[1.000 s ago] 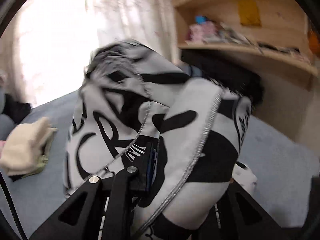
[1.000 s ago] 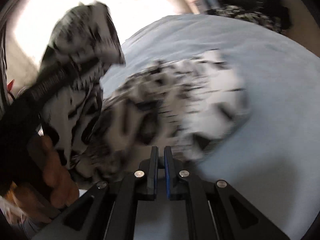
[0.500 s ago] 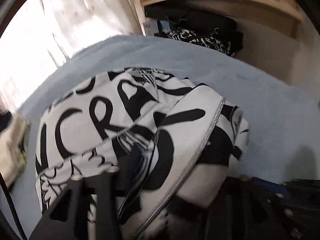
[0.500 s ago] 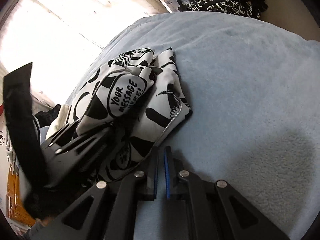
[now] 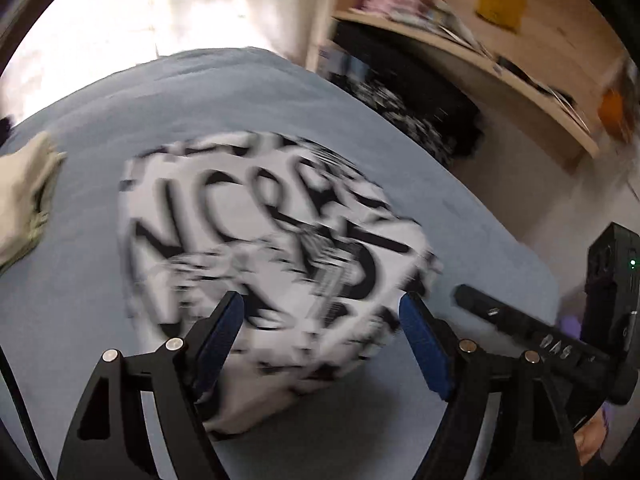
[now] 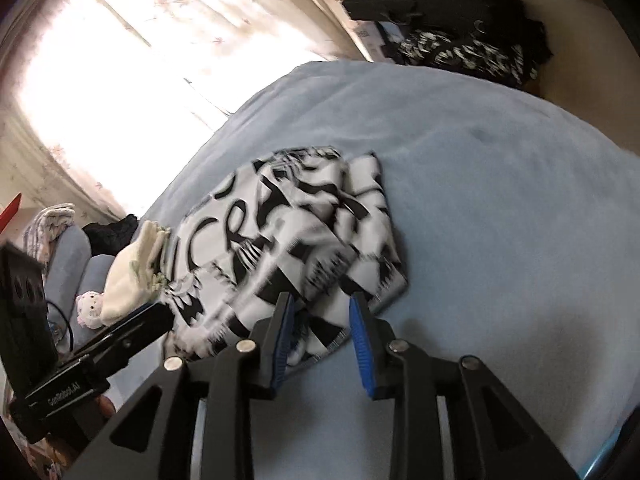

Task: Fold large clothes

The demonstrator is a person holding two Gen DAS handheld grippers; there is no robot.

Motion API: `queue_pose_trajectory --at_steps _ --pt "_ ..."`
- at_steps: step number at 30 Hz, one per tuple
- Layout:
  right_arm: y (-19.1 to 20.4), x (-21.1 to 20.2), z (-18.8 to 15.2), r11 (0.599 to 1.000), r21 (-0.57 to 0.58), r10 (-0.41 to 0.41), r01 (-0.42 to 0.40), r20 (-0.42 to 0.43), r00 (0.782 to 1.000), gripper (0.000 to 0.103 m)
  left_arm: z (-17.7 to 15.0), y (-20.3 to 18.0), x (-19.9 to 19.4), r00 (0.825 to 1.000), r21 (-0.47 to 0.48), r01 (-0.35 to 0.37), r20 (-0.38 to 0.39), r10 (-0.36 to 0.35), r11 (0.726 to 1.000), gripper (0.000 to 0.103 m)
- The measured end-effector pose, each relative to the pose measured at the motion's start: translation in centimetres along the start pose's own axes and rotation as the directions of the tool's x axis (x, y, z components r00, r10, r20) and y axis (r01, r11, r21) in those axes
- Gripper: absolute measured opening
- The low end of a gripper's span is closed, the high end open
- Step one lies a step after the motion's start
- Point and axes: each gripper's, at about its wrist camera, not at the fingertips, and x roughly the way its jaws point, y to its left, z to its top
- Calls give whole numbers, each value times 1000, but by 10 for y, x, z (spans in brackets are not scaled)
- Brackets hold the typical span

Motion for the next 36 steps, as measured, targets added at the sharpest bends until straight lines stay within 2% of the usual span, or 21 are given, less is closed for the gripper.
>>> queue_pose_trajectory --at_steps 3,7,9,12,18,20,23,25,28,30,34,36 --pt "3 11 24 1000 2 12 -12 -8 1000 29 3 32 -6 995 -65 -100 25 102 993 79" --pt "6 31 49 999 -25 20 -21 -40 999 29 2 73 3 988 -155 -151 2 153 976 78" --pt "5 53 58 999 -31 22 -26 -118 993 29 -1 92 9 987 -190 -160 -30 157 969 78" --pt "-4 78 65 996 22 88 -85 -219 972 32 -4 109 26 987 -205 -157 -67 146 966 77" --pt "-7 109 75 988 36 154 -151 -320 935 31 -7 124 43 995 -260 -88 -63 73 962 77" --pt "-3 113 73 990 17 137 -139 -319 938 26 -6 124 49 996 -266 -77 -72 60 961 77" --pt "5 99 72 991 -28 117 -129 -275 954 15 -2 116 49 994 -254 -84 -84 65 964 76" --pt "11 70 73 988 -70 119 -135 -198 973 14 1 108 45 995 -224 -79 -80 62 971 73" --pt "13 30 65 986 -108 113 -124 -100 988 14 1 94 41 997 -179 -60 -61 50 982 72" --pt "10 30 55 986 -159 42 -57 -93 995 14 -2 87 44 995 -148 -87 -57 79 985 72" --pt "-8 73 33 984 -167 -82 55 -160 984 15 -13 67 65 978 -59 -204 -54 201 977 72" --pt "-4 74 31 981 -178 -103 77 -142 985 16 -15 60 70 965 -17 -257 -50 256 966 72"
